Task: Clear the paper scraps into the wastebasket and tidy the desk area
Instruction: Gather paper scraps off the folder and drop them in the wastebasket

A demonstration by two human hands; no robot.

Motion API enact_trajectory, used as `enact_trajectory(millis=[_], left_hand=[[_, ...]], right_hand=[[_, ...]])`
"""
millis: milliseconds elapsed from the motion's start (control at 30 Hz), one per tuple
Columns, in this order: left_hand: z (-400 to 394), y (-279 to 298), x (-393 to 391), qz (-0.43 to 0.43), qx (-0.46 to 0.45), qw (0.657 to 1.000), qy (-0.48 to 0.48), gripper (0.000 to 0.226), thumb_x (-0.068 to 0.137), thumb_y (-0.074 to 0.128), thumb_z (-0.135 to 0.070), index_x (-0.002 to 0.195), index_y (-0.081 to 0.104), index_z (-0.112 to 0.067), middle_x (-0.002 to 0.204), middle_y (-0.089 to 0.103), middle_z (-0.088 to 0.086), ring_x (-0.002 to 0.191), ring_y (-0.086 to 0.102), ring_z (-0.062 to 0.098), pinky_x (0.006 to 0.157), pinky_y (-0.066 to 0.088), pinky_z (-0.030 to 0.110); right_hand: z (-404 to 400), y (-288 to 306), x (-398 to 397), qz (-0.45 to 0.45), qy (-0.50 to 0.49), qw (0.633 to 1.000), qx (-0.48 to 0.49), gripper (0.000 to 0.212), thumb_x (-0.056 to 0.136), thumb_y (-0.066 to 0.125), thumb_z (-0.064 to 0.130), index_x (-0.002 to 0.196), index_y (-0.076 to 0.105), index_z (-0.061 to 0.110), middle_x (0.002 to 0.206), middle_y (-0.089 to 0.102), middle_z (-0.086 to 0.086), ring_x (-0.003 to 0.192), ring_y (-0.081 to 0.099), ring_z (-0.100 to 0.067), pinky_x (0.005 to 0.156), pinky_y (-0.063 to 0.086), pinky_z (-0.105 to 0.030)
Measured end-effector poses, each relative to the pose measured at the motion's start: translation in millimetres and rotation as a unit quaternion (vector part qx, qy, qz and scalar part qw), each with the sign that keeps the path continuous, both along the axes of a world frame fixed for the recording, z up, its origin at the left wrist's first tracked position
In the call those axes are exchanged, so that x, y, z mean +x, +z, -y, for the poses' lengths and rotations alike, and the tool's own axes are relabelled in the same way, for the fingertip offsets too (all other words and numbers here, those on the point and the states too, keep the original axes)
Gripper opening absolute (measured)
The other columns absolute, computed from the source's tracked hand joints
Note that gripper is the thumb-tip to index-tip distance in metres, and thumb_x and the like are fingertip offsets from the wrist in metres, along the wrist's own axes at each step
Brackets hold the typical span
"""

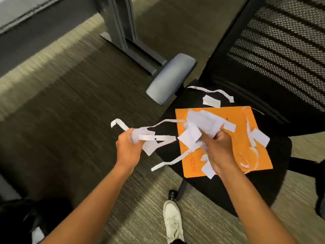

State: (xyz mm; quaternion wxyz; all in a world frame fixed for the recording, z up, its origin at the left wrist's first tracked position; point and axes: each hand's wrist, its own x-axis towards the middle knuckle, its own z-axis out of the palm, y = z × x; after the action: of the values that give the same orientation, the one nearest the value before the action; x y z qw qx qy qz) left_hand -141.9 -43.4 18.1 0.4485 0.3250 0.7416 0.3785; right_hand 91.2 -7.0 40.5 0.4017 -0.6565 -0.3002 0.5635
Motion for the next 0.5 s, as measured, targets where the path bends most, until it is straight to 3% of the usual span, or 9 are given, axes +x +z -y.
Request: enact_trajectory(millis=[133,300,433,500], left_hand=[[58.4,-9.0,-64.3,-0.015,-0.04,0.997,0.057,0.01,0.085,0.071,-0.018,0.095,0.073,-0.016,0.09,0.073,0.005,0.087,0.071,0.022,0.073,0.062,0.048],[156.1,-26.2,-147.3,-0.044,-0.07,0.983,0.164,0.013,0.088,0.068,-0.018,0.081,0.066,-0.03,0.081,0.069,-0.004,0.077,0.069,0.017,0.05,0.055,0.026],[239.4,-36.9,-212.1,-0.065,-0.107,0.961,0.248,0.011,0.088,0.065,-0.007,0.089,0.07,-0.017,0.081,0.071,0.01,0.073,0.068,0.025,0.058,0.059,0.037],[275.5,-40.7,-240.8,-0.078,-0.123,0.951,0.272,0.009,0.089,0.064,-0.008,0.09,0.072,-0.012,0.08,0.071,0.012,0.068,0.068,0.025,0.055,0.057,0.033]], right_hand=[[34.3,-11.4,-95.1,-0.028,0.079,0.996,-0.02,0.024,0.077,0.079,0.022,0.1,0.072,0.021,0.098,0.076,0.001,0.091,0.071,-0.018,0.076,0.055,-0.039],[97.8,-35.5,-212.6,-0.023,0.167,0.979,-0.114,0.022,0.077,0.08,0.024,0.095,0.07,0.017,0.086,0.076,0.009,0.074,0.069,-0.011,0.054,0.053,-0.026],[161.8,-53.2,-304.7,-0.022,0.245,0.956,-0.16,0.023,0.076,0.08,0.025,0.094,0.067,0.018,0.085,0.075,0.01,0.071,0.07,-0.008,0.042,0.044,-0.018],[193.6,-61.2,-345.8,-0.025,0.284,0.943,-0.171,0.023,0.077,0.079,0.026,0.095,0.066,0.019,0.088,0.074,0.009,0.076,0.069,-0.009,0.045,0.045,-0.02]])
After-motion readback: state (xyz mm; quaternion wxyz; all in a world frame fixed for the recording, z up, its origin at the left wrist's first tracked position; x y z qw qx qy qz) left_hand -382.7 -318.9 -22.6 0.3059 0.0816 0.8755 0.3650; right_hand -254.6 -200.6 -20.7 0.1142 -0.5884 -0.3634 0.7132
